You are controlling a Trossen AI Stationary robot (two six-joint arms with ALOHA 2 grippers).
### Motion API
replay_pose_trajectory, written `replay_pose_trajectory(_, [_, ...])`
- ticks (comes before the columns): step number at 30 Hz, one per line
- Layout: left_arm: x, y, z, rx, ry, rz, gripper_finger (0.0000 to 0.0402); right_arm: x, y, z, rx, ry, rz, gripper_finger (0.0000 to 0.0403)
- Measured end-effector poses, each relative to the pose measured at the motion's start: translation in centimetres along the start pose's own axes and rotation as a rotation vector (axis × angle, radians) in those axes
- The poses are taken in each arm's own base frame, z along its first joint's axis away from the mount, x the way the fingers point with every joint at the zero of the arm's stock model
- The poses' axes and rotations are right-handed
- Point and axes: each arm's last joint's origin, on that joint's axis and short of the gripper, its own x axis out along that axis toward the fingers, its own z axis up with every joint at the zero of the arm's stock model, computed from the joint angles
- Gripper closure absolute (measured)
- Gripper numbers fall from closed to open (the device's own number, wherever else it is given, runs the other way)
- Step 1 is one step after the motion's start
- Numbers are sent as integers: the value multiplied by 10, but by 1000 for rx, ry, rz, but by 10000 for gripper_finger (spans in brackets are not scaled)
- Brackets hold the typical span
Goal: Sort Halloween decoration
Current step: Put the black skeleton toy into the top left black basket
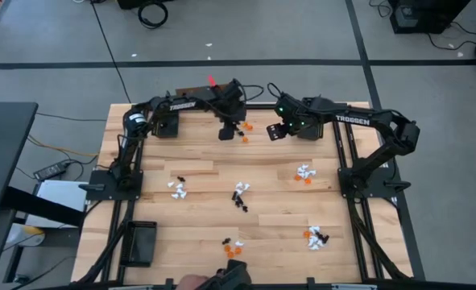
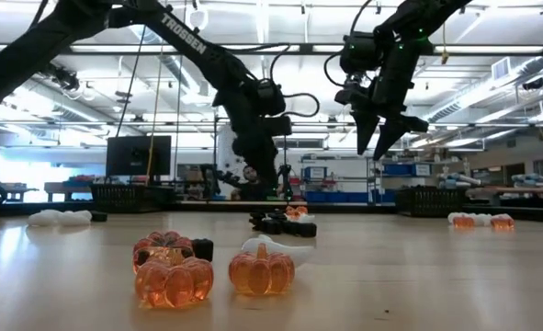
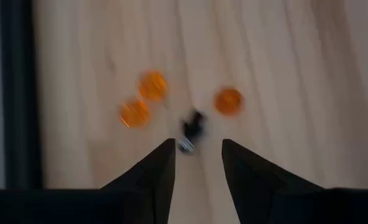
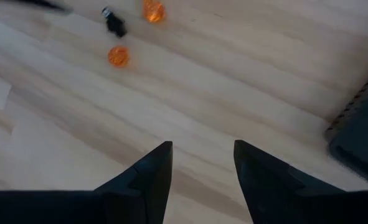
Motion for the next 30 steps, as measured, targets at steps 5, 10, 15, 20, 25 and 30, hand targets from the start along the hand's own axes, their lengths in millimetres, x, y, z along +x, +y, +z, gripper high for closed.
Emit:
replay_pose_trajectory(5, [21,2,-11,66,-47,16,260,0,6,-5,0,4,5,222])
replay_pose_trajectory(10, [41,9,-29,34,11,9,260,0,12,-10,18,10,10,222])
replay_pose_trajectory(15, [37,18,-36,-2,-37,-21,260,0,14,-12,32,14,14,222])
replay_pose_trajectory(20, [39,17,-41,23,-99,-130,260,0,14,-12,53,17,17,222])
replay_pose_trajectory(25, [48,12,-41,58,-129,-139,260,0,15,-13,62,41,43,222])
replay_pose_trajectory(30, [52,9,-39,55,-104,-128,260,-1,19,-17,85,63,63,222])
